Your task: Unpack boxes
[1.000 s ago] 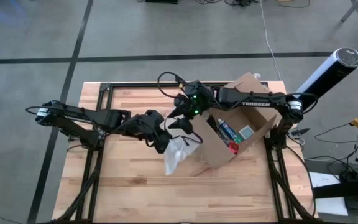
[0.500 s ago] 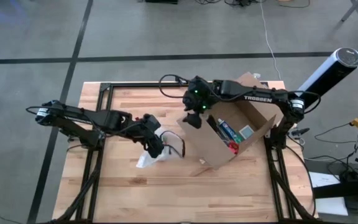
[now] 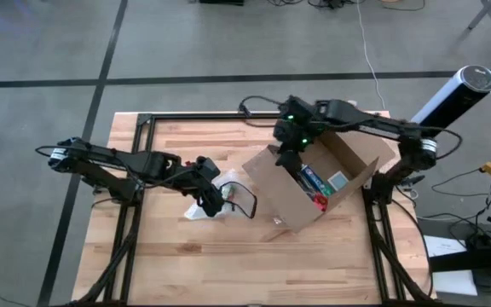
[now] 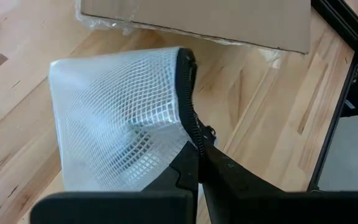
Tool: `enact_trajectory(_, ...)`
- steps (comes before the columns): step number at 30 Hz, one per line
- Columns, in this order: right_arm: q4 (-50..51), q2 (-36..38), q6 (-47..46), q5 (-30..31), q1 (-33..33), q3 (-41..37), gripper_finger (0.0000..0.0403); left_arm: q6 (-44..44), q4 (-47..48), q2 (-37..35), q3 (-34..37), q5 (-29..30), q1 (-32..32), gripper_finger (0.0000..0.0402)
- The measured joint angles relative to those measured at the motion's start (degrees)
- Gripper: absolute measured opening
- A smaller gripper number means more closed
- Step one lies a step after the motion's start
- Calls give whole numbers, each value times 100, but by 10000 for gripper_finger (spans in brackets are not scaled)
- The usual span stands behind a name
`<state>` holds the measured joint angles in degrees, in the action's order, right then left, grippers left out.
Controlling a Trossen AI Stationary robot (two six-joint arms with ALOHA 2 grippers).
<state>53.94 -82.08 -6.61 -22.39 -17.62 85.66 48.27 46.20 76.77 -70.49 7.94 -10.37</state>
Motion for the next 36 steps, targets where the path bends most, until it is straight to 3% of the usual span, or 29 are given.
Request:
enact_trajectory(9,-2283,2006,-1389,1170,477,-2714,216,5,-11,0,3,0,0,0)
enact_trajectory(15,-1799,2482,-1448,1256,-48,-3782,212,89,-55,0,3,-2,2,0)
enact_trajectory(19,-1253,2589,-1446,995,-331,-3845,203,174,-59,0,3,-142,2,0)
enact_trajectory(26,-710,3086,-2119,85,-224,-3698,192,222,-63,-2,3,-146,9,0)
enact_trajectory(36,198,4238,-3496,348,951,-3695,172,-49,-42,-4,3,-164,136,0)
